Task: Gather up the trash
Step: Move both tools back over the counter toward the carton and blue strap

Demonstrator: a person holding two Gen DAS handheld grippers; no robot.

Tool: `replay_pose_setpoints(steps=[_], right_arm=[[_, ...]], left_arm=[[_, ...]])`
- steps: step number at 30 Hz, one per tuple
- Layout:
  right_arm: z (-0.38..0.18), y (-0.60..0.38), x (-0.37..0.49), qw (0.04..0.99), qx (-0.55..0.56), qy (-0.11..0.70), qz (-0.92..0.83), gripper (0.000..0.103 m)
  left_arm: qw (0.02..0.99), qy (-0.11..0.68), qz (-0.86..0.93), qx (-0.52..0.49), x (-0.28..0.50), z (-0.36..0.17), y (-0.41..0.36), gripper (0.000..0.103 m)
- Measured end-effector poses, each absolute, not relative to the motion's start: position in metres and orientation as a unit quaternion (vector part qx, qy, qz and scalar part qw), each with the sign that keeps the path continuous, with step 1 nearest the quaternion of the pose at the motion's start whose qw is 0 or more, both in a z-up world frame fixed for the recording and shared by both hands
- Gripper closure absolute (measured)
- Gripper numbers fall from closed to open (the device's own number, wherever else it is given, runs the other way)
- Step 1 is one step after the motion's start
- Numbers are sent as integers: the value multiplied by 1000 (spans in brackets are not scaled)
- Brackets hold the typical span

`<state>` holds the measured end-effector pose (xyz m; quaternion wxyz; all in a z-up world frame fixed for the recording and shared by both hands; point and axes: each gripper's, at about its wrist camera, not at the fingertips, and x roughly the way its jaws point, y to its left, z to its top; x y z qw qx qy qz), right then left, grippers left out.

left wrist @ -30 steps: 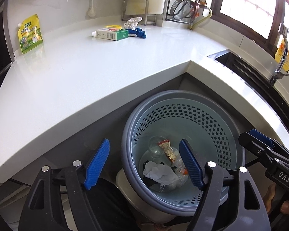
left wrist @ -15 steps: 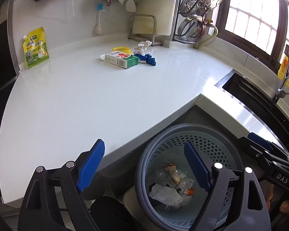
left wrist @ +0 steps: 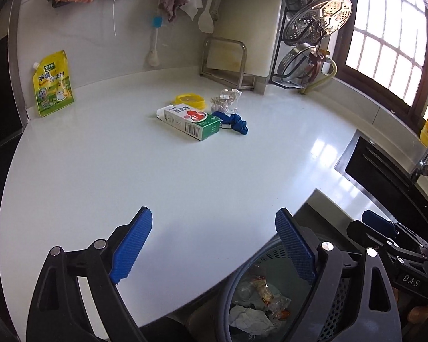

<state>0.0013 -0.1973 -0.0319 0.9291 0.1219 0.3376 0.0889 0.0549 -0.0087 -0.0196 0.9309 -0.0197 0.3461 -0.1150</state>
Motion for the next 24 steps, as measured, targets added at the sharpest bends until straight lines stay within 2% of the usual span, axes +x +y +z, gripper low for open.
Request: replay_pose_setpoints(steps=[24], right_arm=[[-14, -180, 152, 923, 78, 353, 134, 33]], left_arm=[[939, 335, -56, -44, 171, -6, 10, 12]])
